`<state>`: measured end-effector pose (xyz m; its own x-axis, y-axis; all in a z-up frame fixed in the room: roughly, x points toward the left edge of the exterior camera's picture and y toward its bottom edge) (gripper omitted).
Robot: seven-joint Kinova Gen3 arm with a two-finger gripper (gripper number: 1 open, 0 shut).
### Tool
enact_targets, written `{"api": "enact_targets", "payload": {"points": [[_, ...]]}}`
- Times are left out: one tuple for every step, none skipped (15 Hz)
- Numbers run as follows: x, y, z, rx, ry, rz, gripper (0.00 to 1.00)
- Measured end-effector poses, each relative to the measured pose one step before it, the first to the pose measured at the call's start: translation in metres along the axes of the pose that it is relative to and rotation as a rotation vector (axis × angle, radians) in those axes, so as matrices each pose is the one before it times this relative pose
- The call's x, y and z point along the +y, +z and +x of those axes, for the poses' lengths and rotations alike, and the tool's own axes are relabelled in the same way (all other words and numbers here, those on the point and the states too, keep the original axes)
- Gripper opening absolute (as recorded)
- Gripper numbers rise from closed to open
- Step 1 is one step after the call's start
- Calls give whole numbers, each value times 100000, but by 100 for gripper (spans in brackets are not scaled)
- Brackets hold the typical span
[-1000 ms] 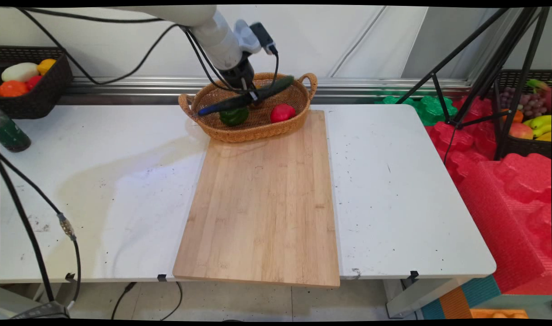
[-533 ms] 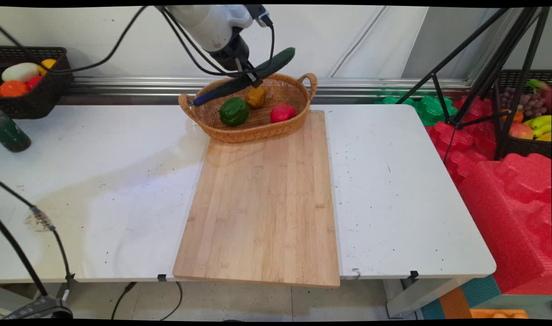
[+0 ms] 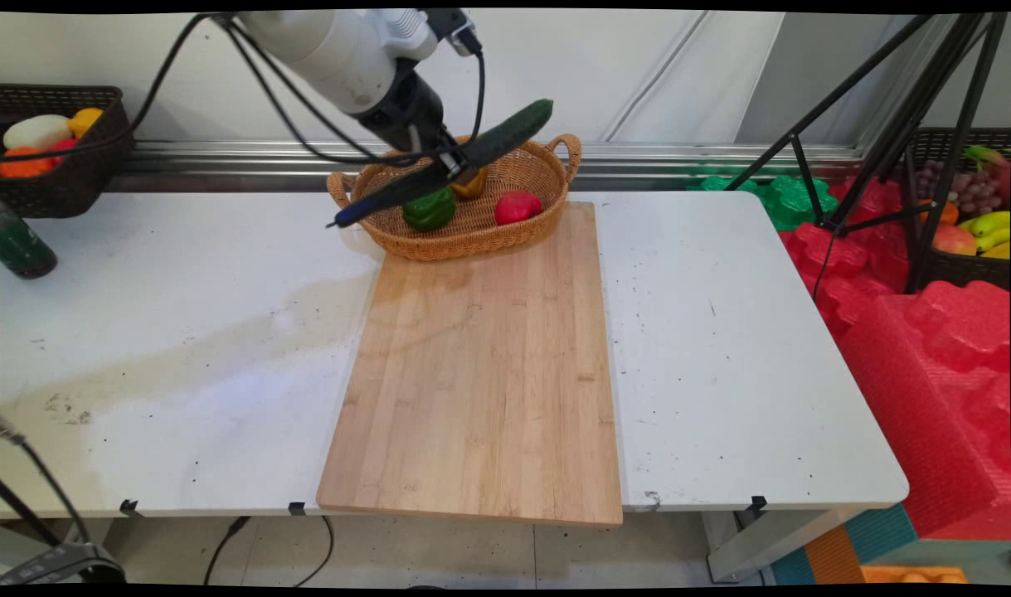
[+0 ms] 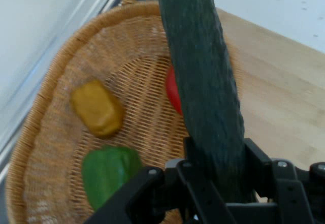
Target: Place the picked object on the cutting board
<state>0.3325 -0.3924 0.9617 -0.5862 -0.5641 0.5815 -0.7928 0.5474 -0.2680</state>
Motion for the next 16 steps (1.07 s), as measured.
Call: {"api": "enact_targets", "payload": {"points": [[918, -768, -524, 5, 287, -1617, 0], [807, -555, -450, -118, 342, -1373, 0], [917, -538, -457, -132, 468, -1551, 0], [881, -422, -490, -306, 364, -1459, 0], [720, -249, -370, -263, 308, -1160, 0], [565, -110, -286, -326, 299, -953, 0], [517, -49, -254, -241, 467, -833, 0], [652, 62, -362, -468, 662, -1140, 0], [611, 280, -332, -648, 803, -1032, 0], [302, 292, -190, -521, 539, -544, 0], [250, 349, -178, -561, 499, -546, 0], [233, 370, -162, -525, 449, -523, 0], [196, 661, -184, -749, 448, -446, 0], [104, 816, -177, -966, 292, -366, 0], [46, 750, -93, -759, 245, -301, 0], [31, 937, -34, -897, 369, -415, 0]]}}
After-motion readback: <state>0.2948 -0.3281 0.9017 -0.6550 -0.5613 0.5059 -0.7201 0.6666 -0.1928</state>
